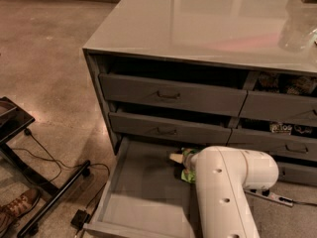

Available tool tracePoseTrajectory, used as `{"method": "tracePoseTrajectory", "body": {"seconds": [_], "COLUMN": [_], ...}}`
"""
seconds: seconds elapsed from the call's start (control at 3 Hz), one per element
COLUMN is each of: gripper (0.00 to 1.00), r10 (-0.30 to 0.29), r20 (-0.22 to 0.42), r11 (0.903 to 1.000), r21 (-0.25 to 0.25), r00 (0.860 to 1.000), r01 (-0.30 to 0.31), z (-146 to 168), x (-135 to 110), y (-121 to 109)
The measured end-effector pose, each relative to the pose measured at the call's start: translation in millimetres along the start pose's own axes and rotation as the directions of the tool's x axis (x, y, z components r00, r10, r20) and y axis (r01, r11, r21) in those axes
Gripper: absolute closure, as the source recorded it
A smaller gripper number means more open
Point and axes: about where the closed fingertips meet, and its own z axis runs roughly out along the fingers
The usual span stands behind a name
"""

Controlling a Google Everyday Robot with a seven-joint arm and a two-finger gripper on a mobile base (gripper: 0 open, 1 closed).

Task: Pick green rice chip bag from bottom drawer and place on counter

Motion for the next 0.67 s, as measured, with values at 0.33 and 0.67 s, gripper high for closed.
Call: {"method": "tracePoseTrajectory", "body": {"seconds": [0.33, 0.67], "gripper": [0.0, 0.0], "r10": [-0.045, -0.044], "r20": [0.031, 0.087], "r11": [0.998, 0.9965], "r21": [0.045, 0.075], "r00": [0.998, 0.995], "r01": [0.044, 0.038], "z": [3, -12], "x": [0, -12], "y": [-2, -8]}}
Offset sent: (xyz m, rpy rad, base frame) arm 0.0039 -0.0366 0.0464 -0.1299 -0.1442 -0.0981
